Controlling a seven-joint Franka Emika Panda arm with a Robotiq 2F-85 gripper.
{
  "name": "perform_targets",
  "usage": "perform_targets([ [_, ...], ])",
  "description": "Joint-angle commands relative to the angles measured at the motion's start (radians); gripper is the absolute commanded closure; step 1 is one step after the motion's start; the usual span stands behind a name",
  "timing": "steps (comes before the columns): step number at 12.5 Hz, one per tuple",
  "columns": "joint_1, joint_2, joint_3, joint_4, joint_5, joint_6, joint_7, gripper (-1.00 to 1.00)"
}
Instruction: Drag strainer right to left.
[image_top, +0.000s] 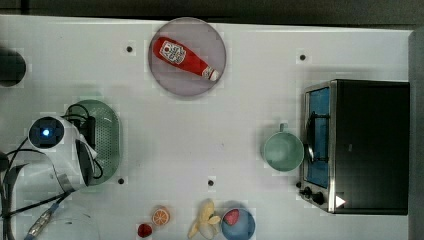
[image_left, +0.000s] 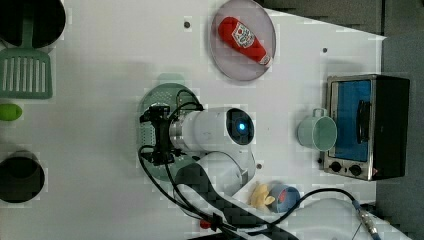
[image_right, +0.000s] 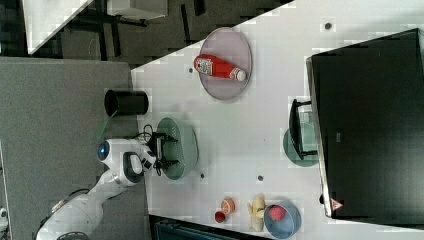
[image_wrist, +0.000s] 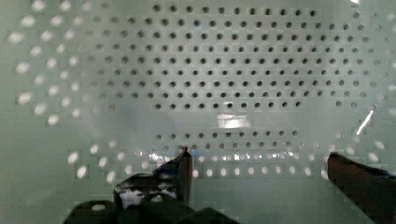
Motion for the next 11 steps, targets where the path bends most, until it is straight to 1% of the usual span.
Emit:
perform_targets([
  [1,0.03,-0.013,0.006,0.039,-0.008,-0.001,0.062,-1.0],
  [3,0.031,-0.034,-0.004,0.035,-0.014,-0.019,0.044,-1.0],
  [4,0.031,-0.068,-0.02,0.027,-0.016,-0.026,0.014,-1.0],
  [6,0.03,-0.18,-0.073,-0.005,-0.021,-0.128,-0.099,-1.0],
  [9,0.023,-0.382,-0.216,-0.024,-0.041,-0.317,-0.354,-1.0],
  [10,0.02,-0.446,-0.278,-0.023,-0.061,-0.378,-0.447,-1.0],
  [11,0.018,-0.508,-0.343,-0.023,-0.102,-0.432,-0.553,-1.0],
])
